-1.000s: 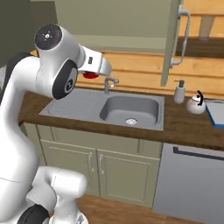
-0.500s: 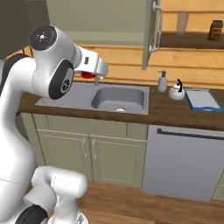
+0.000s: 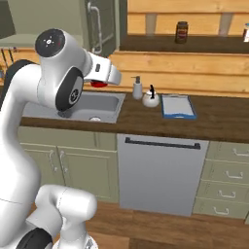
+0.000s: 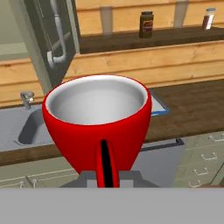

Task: Pick the kettle from the counter and place it on the tray. Then pick the mug from the cabinet and place it on the tray. Then close the cabinet doors.

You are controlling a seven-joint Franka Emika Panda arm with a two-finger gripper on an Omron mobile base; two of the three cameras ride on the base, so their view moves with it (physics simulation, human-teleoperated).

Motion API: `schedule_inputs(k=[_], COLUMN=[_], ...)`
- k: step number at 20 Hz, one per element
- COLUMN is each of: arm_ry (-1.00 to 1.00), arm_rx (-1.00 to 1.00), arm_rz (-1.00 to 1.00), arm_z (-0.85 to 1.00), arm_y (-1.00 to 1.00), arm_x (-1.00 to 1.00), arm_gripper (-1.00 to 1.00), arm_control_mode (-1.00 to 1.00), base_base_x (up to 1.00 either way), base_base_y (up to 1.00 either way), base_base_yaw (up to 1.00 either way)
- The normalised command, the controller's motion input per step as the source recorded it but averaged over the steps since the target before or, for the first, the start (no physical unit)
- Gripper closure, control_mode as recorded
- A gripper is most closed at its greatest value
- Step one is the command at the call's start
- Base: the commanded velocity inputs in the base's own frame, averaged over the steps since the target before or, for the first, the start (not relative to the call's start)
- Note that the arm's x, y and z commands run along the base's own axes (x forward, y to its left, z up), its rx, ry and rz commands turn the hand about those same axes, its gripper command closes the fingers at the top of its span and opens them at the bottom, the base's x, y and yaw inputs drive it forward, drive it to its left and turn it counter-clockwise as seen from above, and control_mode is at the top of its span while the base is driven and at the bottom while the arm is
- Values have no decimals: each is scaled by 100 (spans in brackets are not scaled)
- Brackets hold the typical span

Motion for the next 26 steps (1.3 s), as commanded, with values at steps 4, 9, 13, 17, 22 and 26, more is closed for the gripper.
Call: schedule_inputs(k=[4, 9, 13, 17, 22, 26], arm_ry=[0, 0, 0, 0, 0, 0], arm_rx=[0, 0, 0, 0, 0, 0], arm_rz=[0, 0, 0, 0, 0, 0], arm_z=[0, 0, 0, 0, 0, 0], arm_y=[0, 0, 0, 0, 0, 0], arm_x=[0, 0, 0, 0, 0, 0], arm_gripper=[100, 100, 100, 100, 100, 100], arm_control_mode=[100, 100, 100, 100, 100, 100], base_base_x=[43, 98, 99, 55, 54, 38], base_base_y=[-79, -46, -23, -50, -56, -45], base_base_yaw=[-2, 13, 17, 6, 1, 0])
